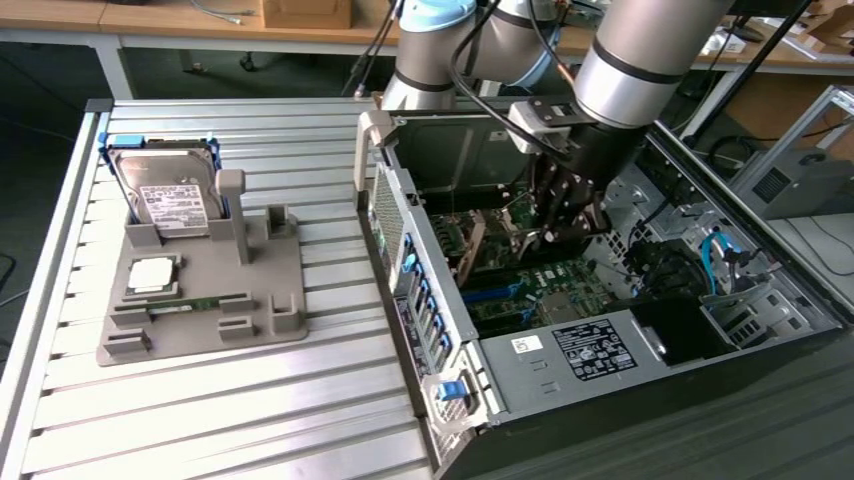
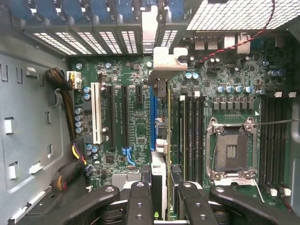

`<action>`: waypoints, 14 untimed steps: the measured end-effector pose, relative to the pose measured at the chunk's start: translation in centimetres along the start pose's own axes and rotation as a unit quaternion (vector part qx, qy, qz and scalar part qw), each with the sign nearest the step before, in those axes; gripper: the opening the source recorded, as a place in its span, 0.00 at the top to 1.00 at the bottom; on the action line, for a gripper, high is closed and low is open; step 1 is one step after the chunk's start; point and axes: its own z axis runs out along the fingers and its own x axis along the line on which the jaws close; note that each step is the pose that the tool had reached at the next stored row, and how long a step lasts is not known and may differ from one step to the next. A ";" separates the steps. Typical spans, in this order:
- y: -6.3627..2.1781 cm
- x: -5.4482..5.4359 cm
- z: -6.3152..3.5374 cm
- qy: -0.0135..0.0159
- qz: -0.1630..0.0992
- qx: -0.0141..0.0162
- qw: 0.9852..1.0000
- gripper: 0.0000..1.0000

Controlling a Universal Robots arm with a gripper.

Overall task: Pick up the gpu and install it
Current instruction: 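Insert the gpu into the slot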

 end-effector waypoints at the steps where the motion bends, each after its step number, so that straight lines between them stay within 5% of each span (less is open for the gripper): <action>1: 0.02 0.1 0.02 0.000 0.000 0.000 1.000 0.73; 14: 0.84 0.6 0.33 0.000 0.000 0.000 1.000 0.73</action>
